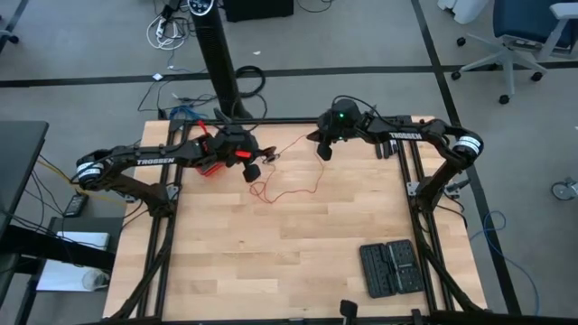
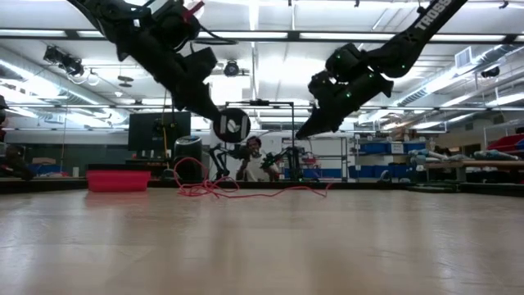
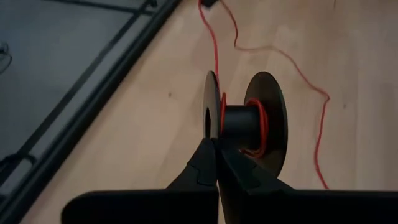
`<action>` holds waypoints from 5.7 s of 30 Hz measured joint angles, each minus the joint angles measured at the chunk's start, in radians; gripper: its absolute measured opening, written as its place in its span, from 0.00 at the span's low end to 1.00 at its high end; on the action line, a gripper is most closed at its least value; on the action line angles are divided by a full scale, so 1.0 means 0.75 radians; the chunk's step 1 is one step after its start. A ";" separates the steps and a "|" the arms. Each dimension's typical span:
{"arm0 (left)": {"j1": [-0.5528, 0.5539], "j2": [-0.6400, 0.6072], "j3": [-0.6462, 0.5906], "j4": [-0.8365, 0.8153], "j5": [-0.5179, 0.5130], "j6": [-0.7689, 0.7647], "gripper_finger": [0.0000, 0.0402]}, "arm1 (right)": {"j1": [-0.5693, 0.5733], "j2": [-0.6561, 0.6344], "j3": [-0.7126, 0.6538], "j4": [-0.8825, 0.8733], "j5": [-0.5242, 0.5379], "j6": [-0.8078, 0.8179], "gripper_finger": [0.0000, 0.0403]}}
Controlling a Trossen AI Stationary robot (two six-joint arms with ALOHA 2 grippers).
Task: Coil cords
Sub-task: Coil the wire to the spool
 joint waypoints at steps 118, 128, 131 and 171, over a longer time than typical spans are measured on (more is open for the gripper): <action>-0.073 0.001 0.001 0.491 -0.043 -0.103 0.00 | 0.269 0.418 -0.021 0.526 -0.037 -0.089 0.35; -0.073 0.001 0.000 0.530 -0.024 -0.107 0.00 | 0.284 0.418 -0.021 0.578 0.036 -0.170 0.34; -0.073 0.001 0.000 0.530 -0.024 -0.108 0.00 | 0.285 0.418 -0.021 0.571 0.056 -0.219 0.34; -0.056 0.001 0.000 0.359 -0.042 -0.209 0.00 | 0.255 0.368 -0.023 0.445 0.224 -0.376 0.01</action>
